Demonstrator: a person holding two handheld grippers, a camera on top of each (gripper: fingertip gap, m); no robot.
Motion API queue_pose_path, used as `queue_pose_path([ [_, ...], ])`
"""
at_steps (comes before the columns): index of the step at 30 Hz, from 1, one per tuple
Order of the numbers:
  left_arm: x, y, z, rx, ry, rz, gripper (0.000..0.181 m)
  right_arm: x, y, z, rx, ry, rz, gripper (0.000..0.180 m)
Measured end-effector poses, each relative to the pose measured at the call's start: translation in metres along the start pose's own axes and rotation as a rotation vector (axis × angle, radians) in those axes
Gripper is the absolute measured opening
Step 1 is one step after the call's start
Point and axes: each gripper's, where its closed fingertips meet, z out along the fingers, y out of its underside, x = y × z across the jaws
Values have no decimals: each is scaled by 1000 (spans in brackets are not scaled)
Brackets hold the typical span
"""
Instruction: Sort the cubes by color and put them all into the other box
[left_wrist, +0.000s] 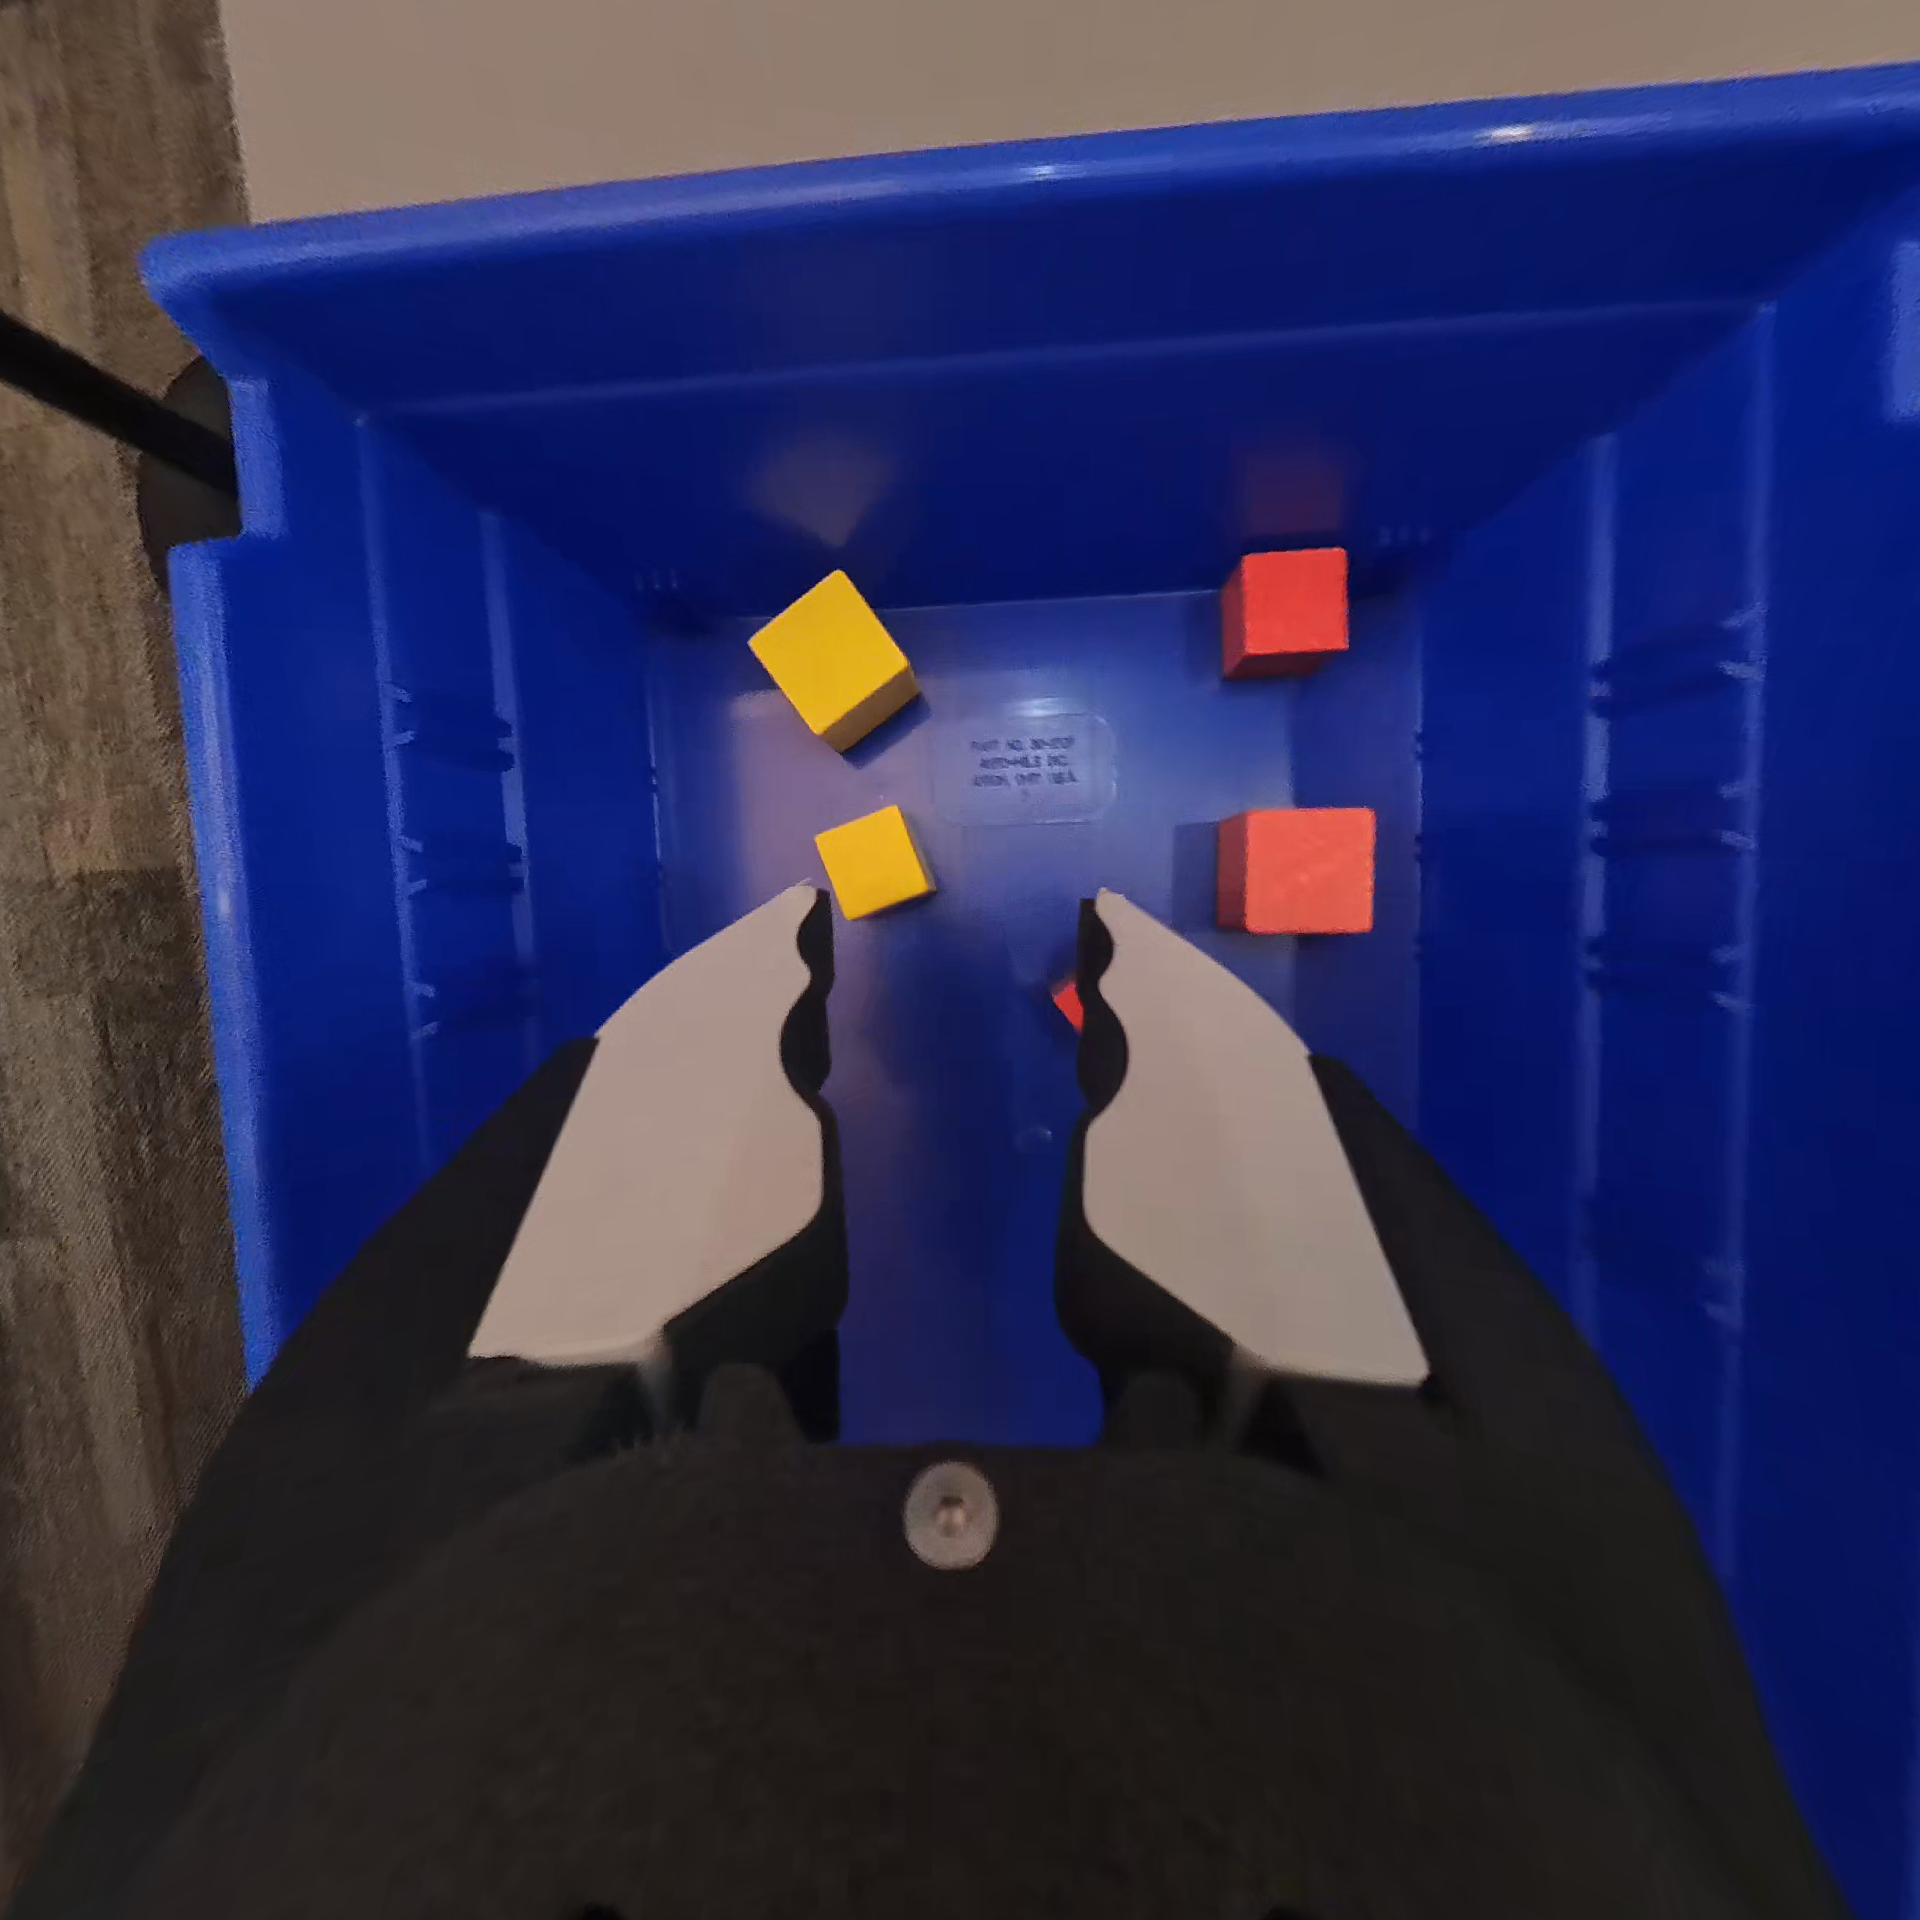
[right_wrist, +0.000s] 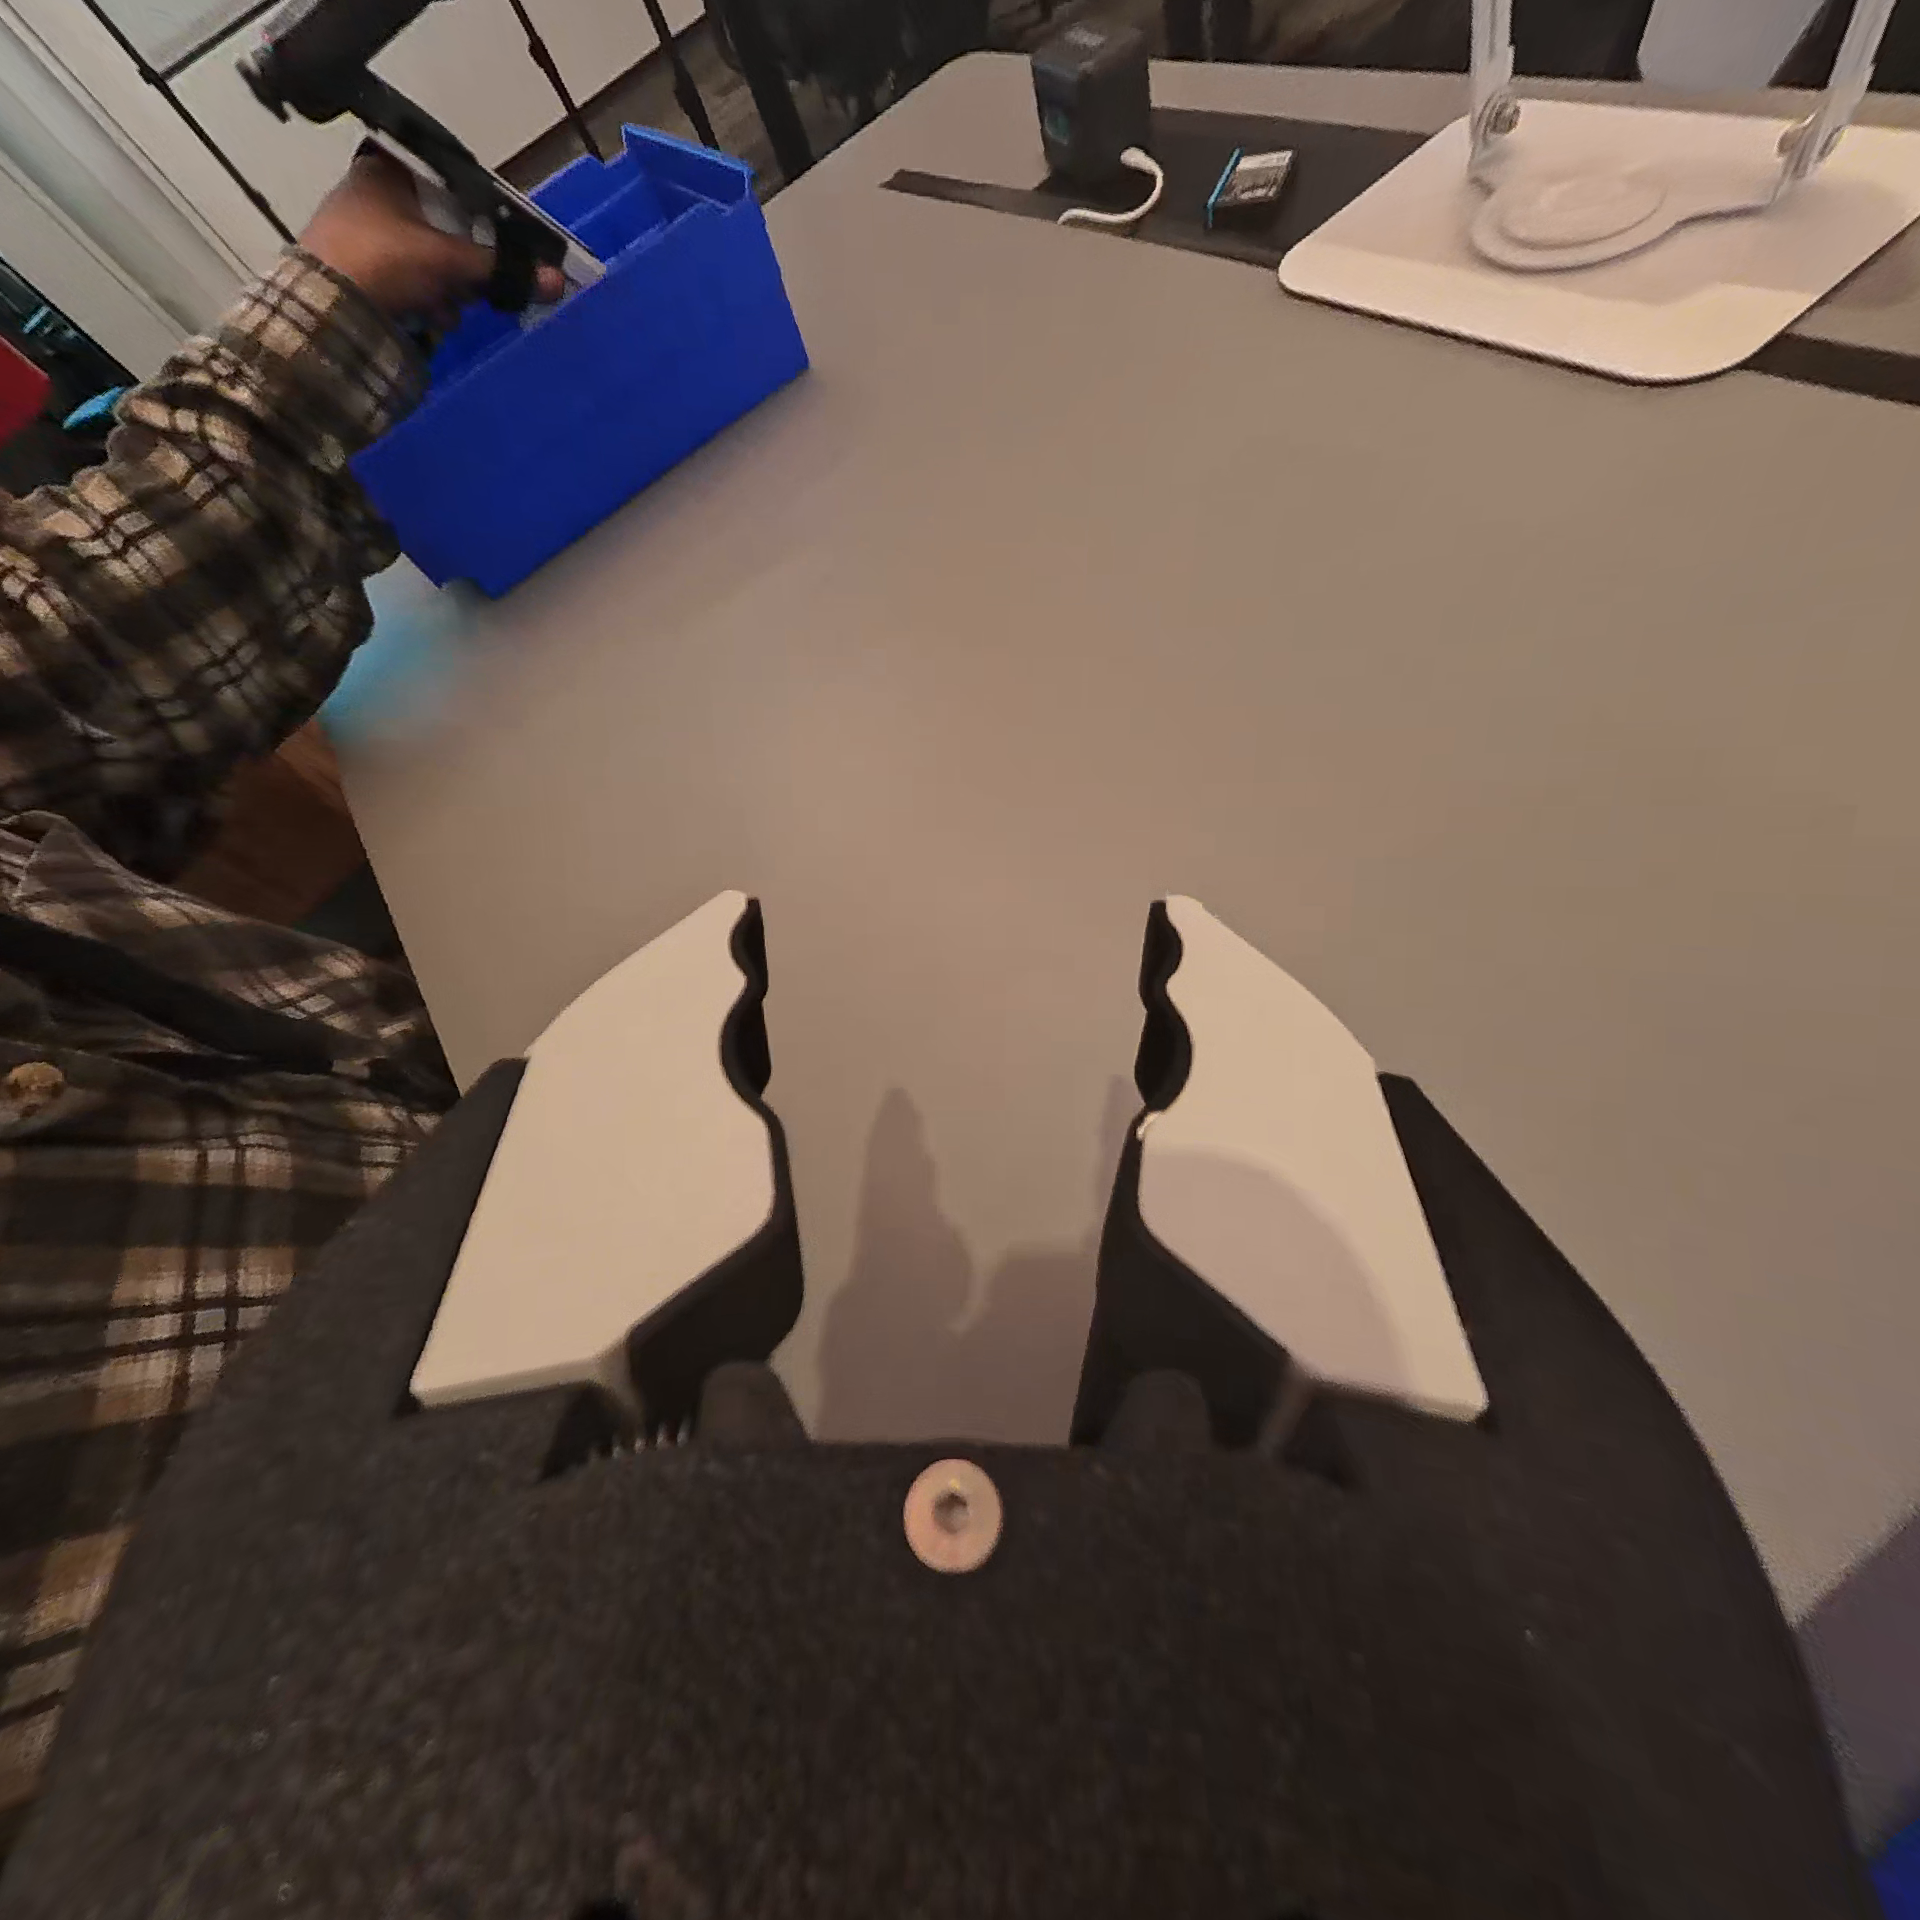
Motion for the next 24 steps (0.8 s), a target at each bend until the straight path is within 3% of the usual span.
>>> queue_pose_path([
  [13, -16, 10, 35, -103, -74, -91, 44, 8, 12, -14, 41, -28, 43, 68],
  [17, -17, 15, 46, -123, -45, -91, 30, 9, 11, -20, 60, -24, 42, 67],
  [19, -17, 12, 48, -103, -35, -77, 23, 8, 9, -23, 72, -23, 37, 64],
  [24, -6, -5, 28, 21, 72, -7, 23, 4, 5, -25, 107, -30, 36, 59],
])
